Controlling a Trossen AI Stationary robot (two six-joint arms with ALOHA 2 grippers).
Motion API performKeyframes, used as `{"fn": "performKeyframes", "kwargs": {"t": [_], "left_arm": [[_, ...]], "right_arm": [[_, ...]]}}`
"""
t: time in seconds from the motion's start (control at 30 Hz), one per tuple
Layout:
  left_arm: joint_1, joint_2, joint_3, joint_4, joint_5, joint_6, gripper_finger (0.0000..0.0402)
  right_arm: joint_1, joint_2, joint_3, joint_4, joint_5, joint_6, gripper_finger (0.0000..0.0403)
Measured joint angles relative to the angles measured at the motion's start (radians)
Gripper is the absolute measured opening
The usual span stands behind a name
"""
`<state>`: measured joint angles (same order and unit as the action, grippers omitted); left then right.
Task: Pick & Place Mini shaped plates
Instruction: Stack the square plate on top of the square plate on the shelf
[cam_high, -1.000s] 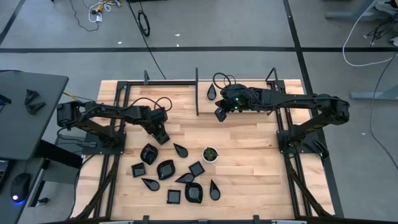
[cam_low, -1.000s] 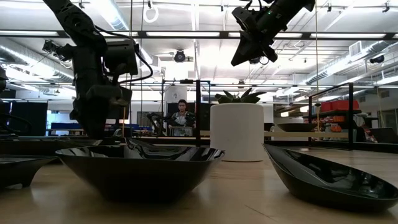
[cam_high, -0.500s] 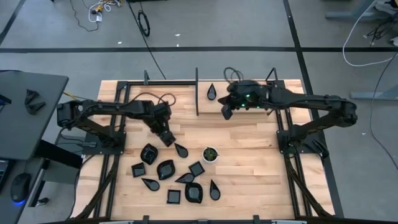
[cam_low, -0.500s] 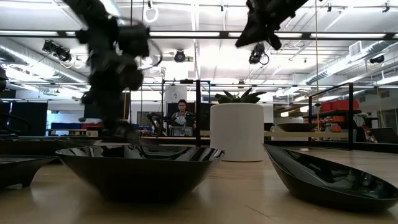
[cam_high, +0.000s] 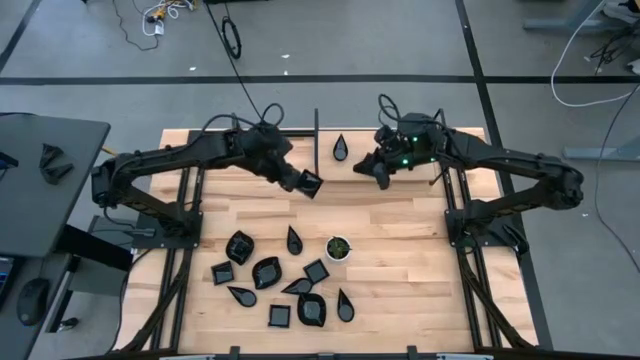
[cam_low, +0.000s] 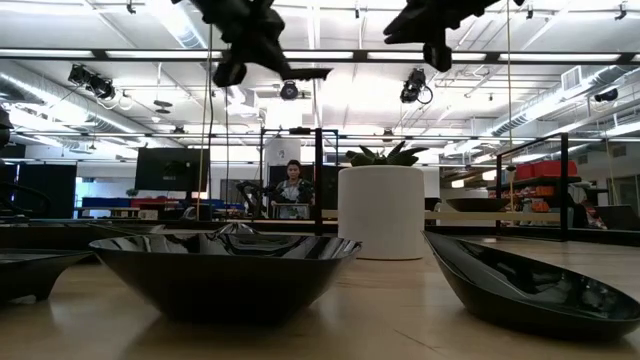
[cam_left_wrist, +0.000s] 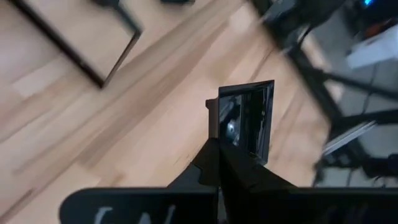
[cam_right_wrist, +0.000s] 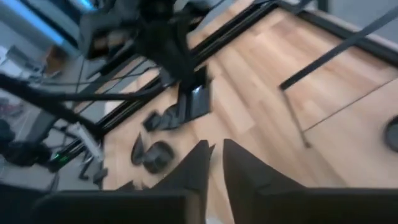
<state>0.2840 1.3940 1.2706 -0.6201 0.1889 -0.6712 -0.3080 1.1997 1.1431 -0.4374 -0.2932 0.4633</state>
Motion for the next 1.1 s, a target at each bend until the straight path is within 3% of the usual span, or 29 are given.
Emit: {"fn": "performKeyframes", "kwargs": {"t": [0.27, 0.43, 0.63, 1.1], "left_arm": [[-0.015, 0.091, 0.001, 0.158, 0.020, -0.058, 0.0001], [-0.037, 0.163, 0.000, 0.217, 0.026, -0.092, 0.0001], [-0.035, 0.192, 0.000, 0.273, 0.022, -0.103, 0.0003], [-0.027, 0.192, 0.000, 0.322, 0.014, -0.075, 0.0004]], "right_arm": [[0.025, 0.067, 0.000, 0.110, -0.003, -0.046, 0.0150], [0.026, 0.113, 0.000, 0.065, 0.027, -0.115, 0.0175], [0.041, 0.164, 0.000, -0.001, 0.099, -0.226, 0.0165], [0.042, 0.231, 0.000, 0.081, 0.102, -0.333, 0.0103]]}}
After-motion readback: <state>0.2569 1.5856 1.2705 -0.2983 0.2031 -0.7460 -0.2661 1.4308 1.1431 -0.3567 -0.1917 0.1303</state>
